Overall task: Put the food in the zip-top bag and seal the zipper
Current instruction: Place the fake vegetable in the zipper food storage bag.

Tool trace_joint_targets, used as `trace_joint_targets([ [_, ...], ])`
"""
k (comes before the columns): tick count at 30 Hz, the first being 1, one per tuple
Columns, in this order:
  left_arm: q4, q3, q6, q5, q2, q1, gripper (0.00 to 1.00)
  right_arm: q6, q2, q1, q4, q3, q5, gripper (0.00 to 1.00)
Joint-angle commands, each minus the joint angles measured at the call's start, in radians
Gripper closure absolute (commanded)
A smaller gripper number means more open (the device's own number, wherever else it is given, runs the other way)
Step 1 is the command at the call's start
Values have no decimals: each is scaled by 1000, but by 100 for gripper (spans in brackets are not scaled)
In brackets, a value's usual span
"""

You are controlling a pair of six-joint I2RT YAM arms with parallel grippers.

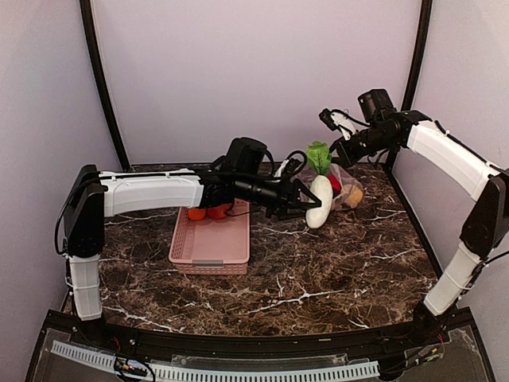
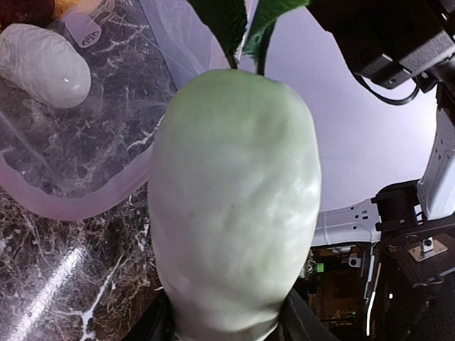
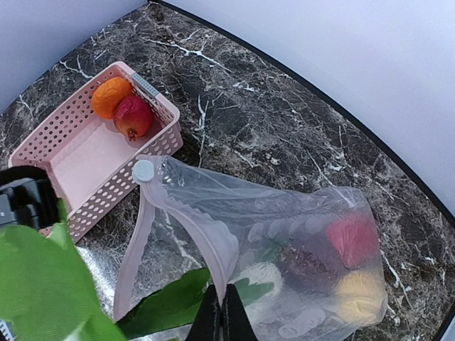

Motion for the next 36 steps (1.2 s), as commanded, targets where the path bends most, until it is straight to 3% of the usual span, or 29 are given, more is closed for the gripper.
trace_joint_targets([
  [1,211,30,-219,93,37,1,82,-8,-37,10,9,4,-42,100],
  [7,374,12,-434,84,80,3,85,-28,-77,17,13,-23,-83,100],
  [15,547,-73,-684,-87,83,16,86,-34,-111,23,17,-46,-96,100],
  [22,565,-77,-741,-228,81,16,85,-33,-133,23,17,-61,-107,100],
  [27,486,-27,-719,-298,81,16,67,-33,-138,23,20,-60,-109,100],
  [31,432,-4,-717,-318,75,16,47,-29,-135,23,19,-56,-106,100],
  [36,425,11,-686,-319,67,16,38,-30,-134,23,20,-54,-102,100],
])
